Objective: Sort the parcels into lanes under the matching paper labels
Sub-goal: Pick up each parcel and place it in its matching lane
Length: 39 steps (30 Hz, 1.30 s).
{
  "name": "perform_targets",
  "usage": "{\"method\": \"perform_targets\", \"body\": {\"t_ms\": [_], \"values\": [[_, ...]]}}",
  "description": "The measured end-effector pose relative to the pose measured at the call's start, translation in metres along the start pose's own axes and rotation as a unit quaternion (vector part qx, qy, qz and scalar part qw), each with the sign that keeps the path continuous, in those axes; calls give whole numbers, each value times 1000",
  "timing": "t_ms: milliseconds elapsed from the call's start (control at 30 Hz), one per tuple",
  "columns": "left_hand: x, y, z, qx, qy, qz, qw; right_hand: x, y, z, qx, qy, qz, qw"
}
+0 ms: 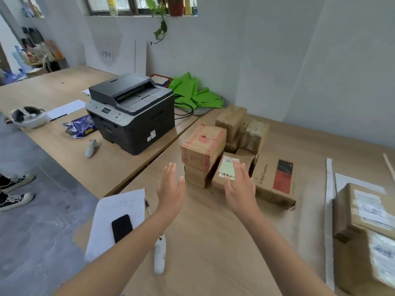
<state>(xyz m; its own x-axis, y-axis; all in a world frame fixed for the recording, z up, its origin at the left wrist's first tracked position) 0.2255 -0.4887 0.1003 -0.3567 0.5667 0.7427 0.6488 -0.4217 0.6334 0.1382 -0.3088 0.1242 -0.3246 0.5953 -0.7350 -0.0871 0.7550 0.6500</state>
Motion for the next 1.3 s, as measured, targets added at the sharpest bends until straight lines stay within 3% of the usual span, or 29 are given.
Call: {"method": "perform_targets", "body": {"t_ms": [200,467,600,733,833,967,1100,1300], "values": [[-30,-19,-91,-44,144,103,983,13,-10,-44,-24,-125,-61,990],[-19,-65,-188,-104,220,218,945,2,-69,-118,-67,-260,-153,951],[-32,-90,-218,-161,228,223,934,9,-112,-158,-67,-360,-199,909],[-43,-99,-228,-215,200,219,931,12,-143,-175,-50,-420,-321,847],[-49,-98,-219,-203,198,228,931,10,-151,-166,-25,-440,-397,805],[-53,-83,-196,-185,187,240,934,18,-139,-141,-32,-441,-449,776],[-46,-73,-167,-229,180,258,921,25,-102,-119,-67,-429,-443,784],[-1,-79,-111,-275,132,264,915,34,-25,-72,-50,-364,-393,843]]}}
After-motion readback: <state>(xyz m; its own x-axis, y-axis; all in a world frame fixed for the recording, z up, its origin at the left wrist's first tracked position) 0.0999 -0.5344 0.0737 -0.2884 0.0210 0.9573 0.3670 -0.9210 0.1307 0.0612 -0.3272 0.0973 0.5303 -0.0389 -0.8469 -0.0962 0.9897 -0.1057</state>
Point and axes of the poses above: each hand's wrist, its own z-axis away from the middle knuckle, its own y-axis out of the back of the hand, x = y × z, the point moved 1 cm from there along -z, towards the middle knuckle, and after that the axes turned 9 degrees about x, right-handed, at the moved point
